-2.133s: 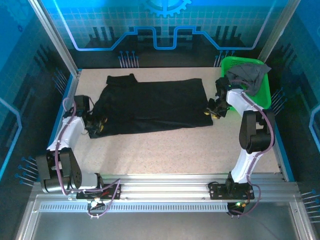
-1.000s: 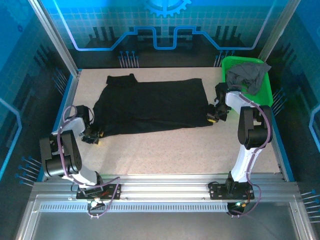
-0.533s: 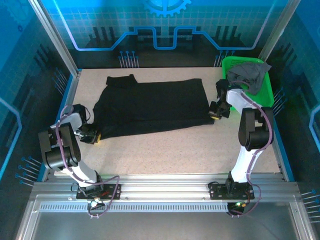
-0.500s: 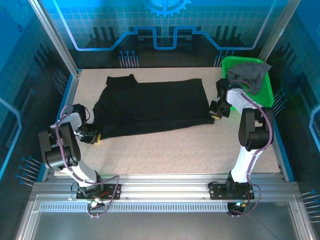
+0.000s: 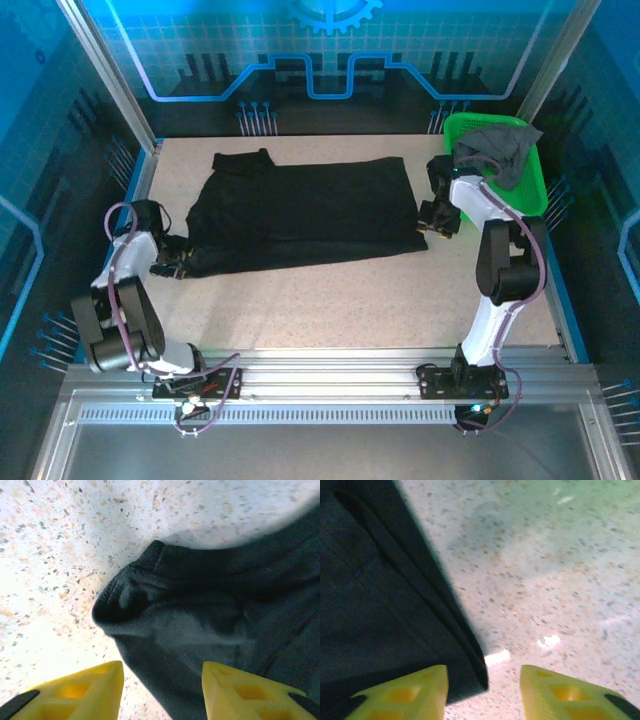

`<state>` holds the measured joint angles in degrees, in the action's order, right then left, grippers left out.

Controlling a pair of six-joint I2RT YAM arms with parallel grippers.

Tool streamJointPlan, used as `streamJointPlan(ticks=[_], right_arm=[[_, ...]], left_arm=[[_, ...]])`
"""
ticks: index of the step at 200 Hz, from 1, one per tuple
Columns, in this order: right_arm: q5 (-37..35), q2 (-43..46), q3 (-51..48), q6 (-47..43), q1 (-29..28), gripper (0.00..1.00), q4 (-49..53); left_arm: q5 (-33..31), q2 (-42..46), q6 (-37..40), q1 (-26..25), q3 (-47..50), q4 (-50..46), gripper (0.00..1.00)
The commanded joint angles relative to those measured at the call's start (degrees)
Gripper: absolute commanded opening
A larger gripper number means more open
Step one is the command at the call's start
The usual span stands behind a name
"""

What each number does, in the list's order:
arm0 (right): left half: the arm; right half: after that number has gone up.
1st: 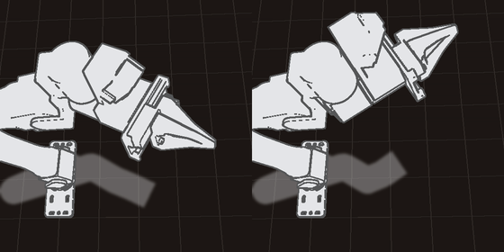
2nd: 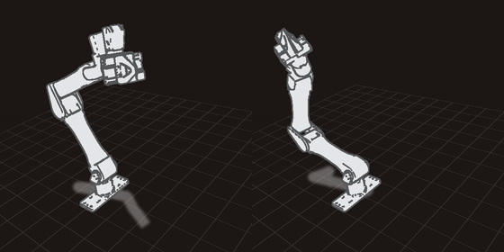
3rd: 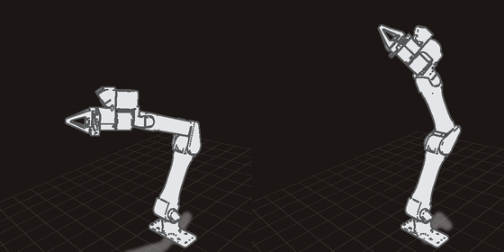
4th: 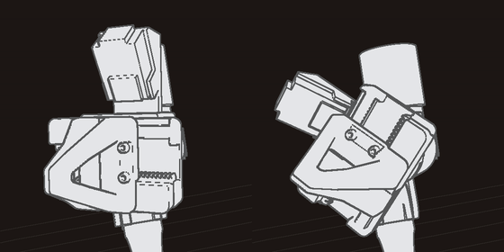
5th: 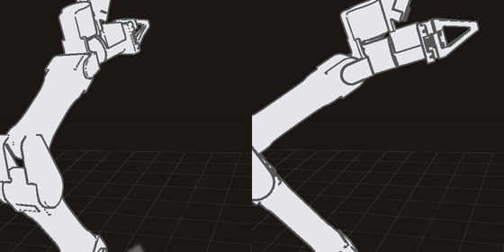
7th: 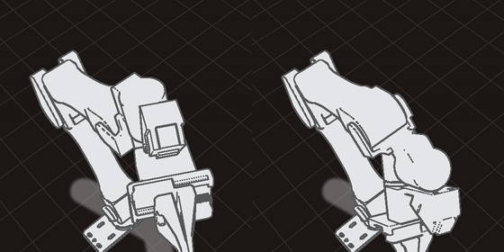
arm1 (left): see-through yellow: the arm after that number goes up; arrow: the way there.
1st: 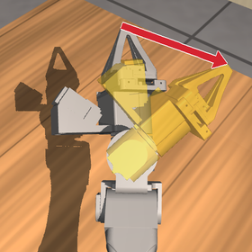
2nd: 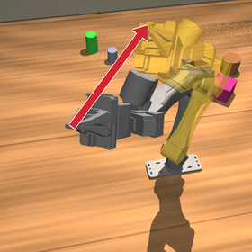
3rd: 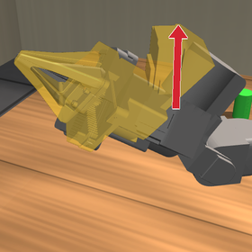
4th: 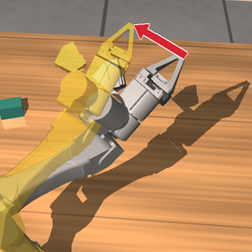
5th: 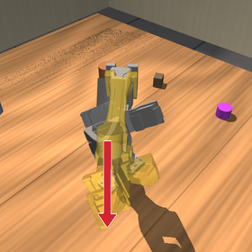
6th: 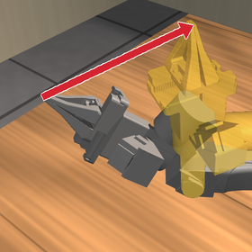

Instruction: Fold and stack the t-shirts

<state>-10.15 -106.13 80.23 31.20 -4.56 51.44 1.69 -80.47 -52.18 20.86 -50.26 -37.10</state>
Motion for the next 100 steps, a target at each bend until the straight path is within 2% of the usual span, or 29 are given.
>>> streamJointPlan(ticks=[1, 17, 44, 100], right_arm=[[-1.64, 7.42, -4.55, 5.06, -1.15, 0.46, 0.90], [2.30, 10.11, -8.82, 7.61, -2.40, 0.49, -2.42], [9.50, 9.32, -14.34, 13.31, -3.16, 0.50, -8.54], [8.92, 3.55, -14.32, 19.46, -4.03, 0.50, -14.91]], left_arm=[[-1.32, 2.30, -0.24, -0.20, 3.17, -2.27, 0.49], [-0.78, 1.88, -0.40, 0.24, 4.28, -1.16, 0.52], [0.70, -1.83, -0.88, 1.18, 4.02, 1.50, 0.54], [0.87, -10.34, -2.06, 1.26, 2.19, 3.76, 0.54]])
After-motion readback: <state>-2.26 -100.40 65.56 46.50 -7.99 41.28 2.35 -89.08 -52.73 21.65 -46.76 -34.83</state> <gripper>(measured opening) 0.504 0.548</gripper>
